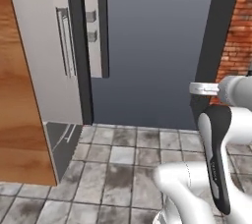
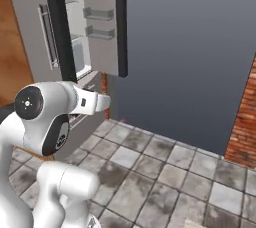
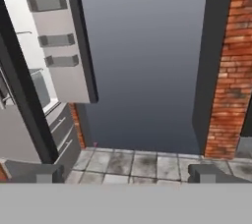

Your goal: Gather the mushroom and avocado from the fridge and place them on a tray on the dining counter. Then gather the steak and chicken drumstick from the fridge and place them on the other tray.

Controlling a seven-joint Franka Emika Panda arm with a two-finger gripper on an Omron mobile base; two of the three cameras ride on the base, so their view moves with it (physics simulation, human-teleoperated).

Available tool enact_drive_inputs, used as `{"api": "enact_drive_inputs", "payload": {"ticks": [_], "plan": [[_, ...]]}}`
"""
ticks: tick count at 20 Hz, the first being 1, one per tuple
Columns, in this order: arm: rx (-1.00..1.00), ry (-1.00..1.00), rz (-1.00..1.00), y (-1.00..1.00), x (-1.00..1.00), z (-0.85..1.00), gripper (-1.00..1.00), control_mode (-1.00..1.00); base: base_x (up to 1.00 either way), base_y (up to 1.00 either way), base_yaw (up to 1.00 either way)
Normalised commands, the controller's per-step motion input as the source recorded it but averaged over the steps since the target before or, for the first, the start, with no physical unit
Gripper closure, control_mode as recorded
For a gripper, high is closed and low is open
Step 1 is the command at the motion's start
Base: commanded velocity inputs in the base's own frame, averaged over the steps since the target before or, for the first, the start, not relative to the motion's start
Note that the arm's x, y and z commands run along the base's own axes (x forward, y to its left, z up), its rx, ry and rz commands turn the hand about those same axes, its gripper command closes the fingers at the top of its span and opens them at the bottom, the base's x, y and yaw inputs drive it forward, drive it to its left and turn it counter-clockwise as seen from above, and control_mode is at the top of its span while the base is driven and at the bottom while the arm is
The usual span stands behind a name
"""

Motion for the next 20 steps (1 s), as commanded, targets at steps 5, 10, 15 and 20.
{"api": "enact_drive_inputs", "payload": {"ticks": [5,10,15,20], "plan": [[0.00,0.00,0.00,0.00,0.00,0.00,-1.00,1.00,1.00,-0.23,0.23],[0.00,0.00,0.00,0.00,0.00,0.00,-1.00,1.00,0.81,-0.28,0.31],[0.00,0.00,0.00,0.00,0.00,0.00,-1.00,1.00,0.64,-0.21,0.35],[0.00,0.00,0.00,0.00,0.00,0.00,-1.00,1.00,0.67,-0.14,0.34]]}}
